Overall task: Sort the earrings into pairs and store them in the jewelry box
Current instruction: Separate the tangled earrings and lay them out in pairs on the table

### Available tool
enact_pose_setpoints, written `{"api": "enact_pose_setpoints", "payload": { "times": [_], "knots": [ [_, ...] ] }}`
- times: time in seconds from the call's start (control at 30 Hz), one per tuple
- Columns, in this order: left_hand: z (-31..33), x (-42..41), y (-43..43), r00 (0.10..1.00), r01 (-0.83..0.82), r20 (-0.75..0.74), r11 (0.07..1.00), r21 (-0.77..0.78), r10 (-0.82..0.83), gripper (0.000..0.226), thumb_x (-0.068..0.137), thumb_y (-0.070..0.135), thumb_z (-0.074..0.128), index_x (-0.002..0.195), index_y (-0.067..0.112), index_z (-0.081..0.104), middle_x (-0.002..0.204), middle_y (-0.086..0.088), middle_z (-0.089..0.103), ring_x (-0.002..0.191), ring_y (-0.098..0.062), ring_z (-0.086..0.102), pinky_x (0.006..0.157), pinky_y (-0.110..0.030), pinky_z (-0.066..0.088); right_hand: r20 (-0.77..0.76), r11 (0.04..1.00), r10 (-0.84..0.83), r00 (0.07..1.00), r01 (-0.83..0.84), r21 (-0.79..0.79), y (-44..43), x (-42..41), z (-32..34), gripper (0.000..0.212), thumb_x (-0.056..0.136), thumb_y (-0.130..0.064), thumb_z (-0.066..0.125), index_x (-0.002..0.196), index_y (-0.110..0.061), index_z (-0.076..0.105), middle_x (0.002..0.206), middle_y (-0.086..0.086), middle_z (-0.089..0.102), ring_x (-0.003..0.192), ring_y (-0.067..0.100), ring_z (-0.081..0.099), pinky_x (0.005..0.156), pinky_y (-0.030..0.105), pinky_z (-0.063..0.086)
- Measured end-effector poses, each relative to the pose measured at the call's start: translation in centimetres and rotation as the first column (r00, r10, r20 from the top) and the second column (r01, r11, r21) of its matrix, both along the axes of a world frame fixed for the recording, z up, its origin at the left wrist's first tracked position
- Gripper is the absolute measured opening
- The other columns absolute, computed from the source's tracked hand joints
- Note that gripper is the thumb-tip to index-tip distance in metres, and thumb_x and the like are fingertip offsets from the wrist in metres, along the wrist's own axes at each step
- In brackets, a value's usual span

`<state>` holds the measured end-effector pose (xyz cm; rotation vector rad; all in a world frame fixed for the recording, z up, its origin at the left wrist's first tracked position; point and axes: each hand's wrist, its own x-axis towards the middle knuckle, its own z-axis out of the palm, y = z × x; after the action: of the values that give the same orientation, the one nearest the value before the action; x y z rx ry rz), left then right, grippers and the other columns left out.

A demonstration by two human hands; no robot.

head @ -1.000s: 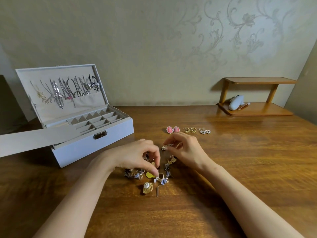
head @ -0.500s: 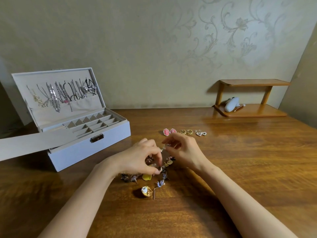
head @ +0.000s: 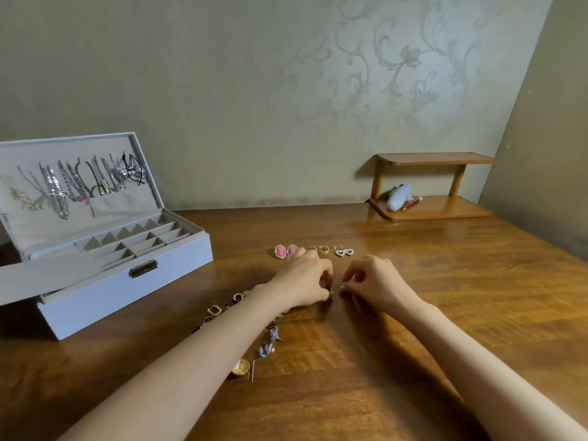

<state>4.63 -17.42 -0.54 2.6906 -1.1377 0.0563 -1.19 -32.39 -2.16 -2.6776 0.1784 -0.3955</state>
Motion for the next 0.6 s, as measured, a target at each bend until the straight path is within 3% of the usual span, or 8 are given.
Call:
{"api": "enact_pose_setpoints", "payload": {
  "times": [0.2,0.3,0.4,0.6],
  "knots": [
    [-0.7,0.9,-0.7,0.992,-0.019,-0.13,0.993,-0.114,0.005,0.03,0.083,0.032,0.065,0.11,0.022,0.056,0.108,0.001,0.058,0.101,-0.015,0.052,0.086,-0.032,0.045,-0.054,0.993,0.073,0.996,-0.068,0.092,-1.7,0.0,0.0,0.037,0.07,-0.025,0.08,0.105,-0.018,0.07,0.087,0.002,0.059,0.081,0.016,0.056,0.072,0.022,0.041],
    [-0.7,0.9,-0.4,0.982,-0.015,-0.187,0.995,-0.097,-0.004,0.042,0.079,0.033,0.071,0.115,0.021,0.053,0.106,0.004,0.059,0.086,-0.008,0.053,0.079,-0.028,0.047,-0.064,0.991,0.099,0.993,-0.093,0.095,-2.0,0.3,0.0,0.028,0.074,-0.015,0.076,0.101,-0.018,0.072,0.085,0.001,0.061,0.08,0.015,0.058,0.069,0.019,0.043],
    [-1.1,0.9,-1.2,0.991,-0.013,-0.136,0.99,-0.138,-0.006,0.034,0.08,0.023,0.071,0.111,0.016,0.059,0.108,0.0,0.058,0.082,-0.008,0.053,0.077,-0.024,0.046,-0.019,0.993,0.076,0.997,-0.074,0.087,-2.2,0.6,-0.2,0.014,0.075,-0.014,0.074,0.089,-0.017,0.074,0.08,-0.001,0.06,0.075,0.013,0.056,0.059,0.012,0.039],
    [-1.5,1.8,-4.3,0.99,-0.077,-0.129,0.969,-0.235,0.047,0.024,0.08,0.018,0.072,0.1,0.01,0.062,0.103,-0.007,0.062,0.084,-0.018,0.06,0.079,-0.033,0.052,0.035,0.993,-0.081,0.996,0.078,0.084,-4.2,1.2,-0.6,0.014,0.076,-0.024,0.075,0.089,-0.018,0.073,0.08,-0.004,0.06,0.074,0.011,0.054,0.064,0.021,0.043]
  ]
}}
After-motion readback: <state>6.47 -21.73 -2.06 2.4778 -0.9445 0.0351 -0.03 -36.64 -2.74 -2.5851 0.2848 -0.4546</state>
